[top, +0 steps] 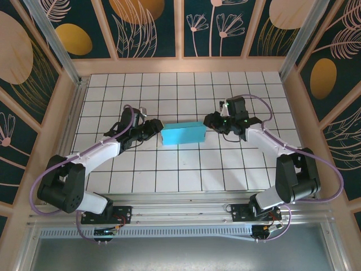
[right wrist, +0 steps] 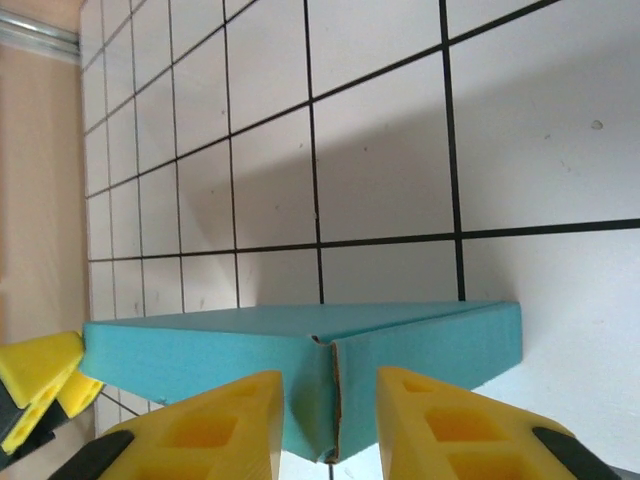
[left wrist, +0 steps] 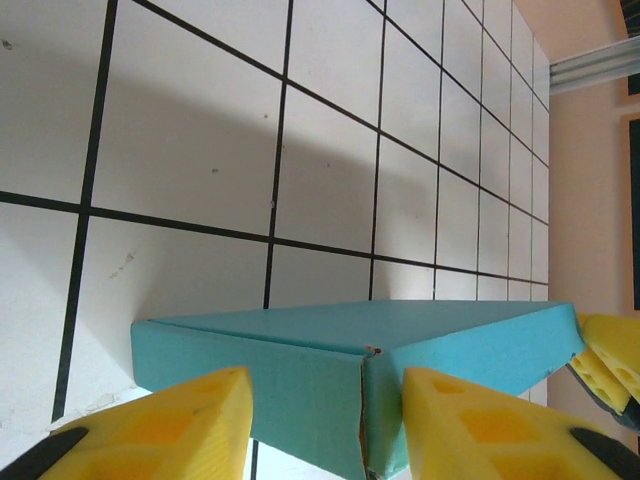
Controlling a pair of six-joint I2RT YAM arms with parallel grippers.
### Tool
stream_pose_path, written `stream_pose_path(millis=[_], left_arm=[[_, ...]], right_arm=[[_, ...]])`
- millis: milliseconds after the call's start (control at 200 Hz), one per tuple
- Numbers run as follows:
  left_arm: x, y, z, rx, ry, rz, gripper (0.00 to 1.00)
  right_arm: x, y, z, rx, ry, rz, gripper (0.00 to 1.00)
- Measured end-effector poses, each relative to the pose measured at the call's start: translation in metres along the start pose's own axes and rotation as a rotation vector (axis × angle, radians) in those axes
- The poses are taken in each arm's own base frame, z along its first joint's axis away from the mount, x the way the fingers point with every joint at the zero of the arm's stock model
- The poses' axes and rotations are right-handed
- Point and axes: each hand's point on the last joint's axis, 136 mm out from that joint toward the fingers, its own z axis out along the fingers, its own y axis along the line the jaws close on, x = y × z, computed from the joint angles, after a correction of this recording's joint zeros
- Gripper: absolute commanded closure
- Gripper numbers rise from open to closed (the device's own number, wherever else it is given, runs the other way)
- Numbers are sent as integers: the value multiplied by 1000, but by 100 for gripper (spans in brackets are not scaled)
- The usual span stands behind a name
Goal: Fold the paper box
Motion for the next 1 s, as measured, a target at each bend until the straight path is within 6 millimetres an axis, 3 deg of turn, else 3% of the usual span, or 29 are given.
stream_pose_path(millis=[225,320,385,450,505,576,671,821,926,1001], left_arm=[[12,-7,-4,40,41,9,68],[35,-8,-16,36,82,24,67],[57,-2,-27,14,121,29,66],[79,11,-38,-16,159,18,59],[93,22,-46,-40,180,1,47],[99,30,-58,-57,170,-5,36],[91,24,-66,-39,120,5,31],[91,37,-47,-86,139,13,29],[94,56,-25,-147,171,43,28],[94,59,-13,-141,180,66,29]], right_arm=[[13,2,-3,-6,7,-35,78],[38,1,-16,10,12,-55,78],[69,-3,-26,29,53,-53,78],[101,-10,-35,47,114,-40,76],[123,-17,-45,69,157,-24,75],[130,-20,-60,80,143,-3,71],[123,-14,-71,51,89,1,57],[117,-29,-51,51,87,42,52],[127,-52,-26,96,135,76,54],[133,-61,-12,110,169,88,57]])
